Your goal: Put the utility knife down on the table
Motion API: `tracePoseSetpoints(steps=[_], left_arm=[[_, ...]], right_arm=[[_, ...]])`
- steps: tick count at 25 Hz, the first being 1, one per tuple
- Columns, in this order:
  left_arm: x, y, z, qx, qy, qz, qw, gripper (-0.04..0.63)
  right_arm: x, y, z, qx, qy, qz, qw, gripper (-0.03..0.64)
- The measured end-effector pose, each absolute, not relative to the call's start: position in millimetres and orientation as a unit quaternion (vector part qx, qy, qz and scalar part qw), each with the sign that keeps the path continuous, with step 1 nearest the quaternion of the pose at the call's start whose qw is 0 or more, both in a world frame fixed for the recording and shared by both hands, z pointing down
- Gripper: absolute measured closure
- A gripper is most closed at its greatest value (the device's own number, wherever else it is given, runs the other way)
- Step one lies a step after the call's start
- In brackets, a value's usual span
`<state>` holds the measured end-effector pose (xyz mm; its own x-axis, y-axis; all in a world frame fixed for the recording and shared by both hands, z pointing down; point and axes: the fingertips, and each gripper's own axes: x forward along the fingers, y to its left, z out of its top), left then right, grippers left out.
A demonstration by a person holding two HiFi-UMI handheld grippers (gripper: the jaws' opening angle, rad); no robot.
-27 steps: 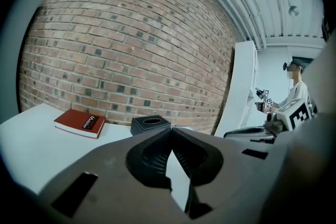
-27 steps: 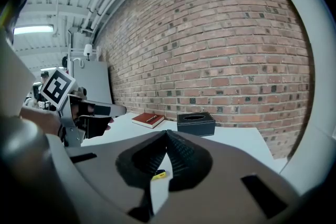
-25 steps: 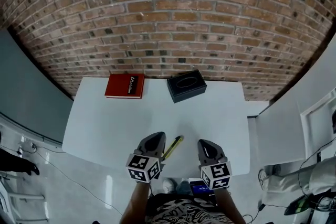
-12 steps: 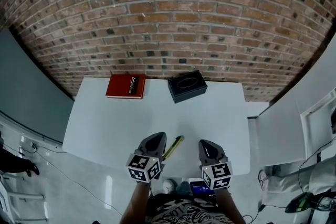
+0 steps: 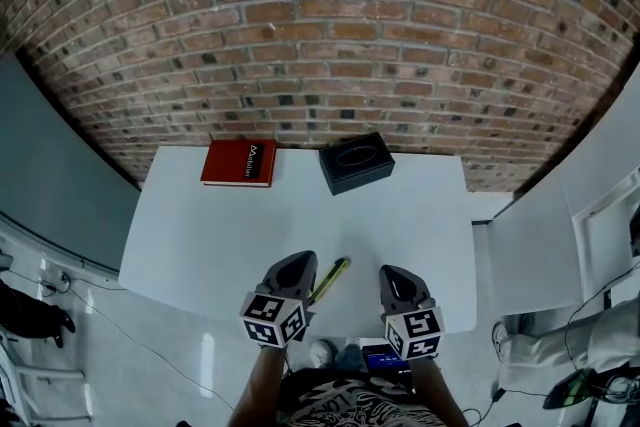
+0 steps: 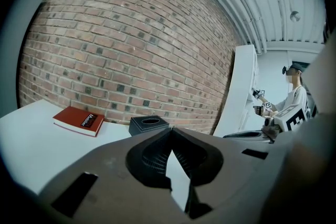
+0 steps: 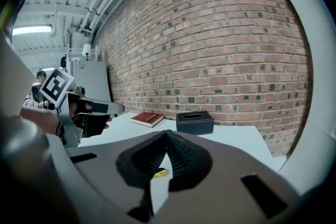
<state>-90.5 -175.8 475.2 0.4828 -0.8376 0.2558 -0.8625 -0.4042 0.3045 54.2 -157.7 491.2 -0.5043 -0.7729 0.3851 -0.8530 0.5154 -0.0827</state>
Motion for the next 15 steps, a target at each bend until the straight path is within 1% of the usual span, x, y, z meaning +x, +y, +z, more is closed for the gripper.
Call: tracePoseSetpoints(steps=[15], left_arm=[[-88.9,-177.9,482.6,0.839,-0.503,0.036,0.205,0.58]], right_arm=[[53.6,-159.3,495.0,0.474,-0.857,0.133,0.153,0.617]])
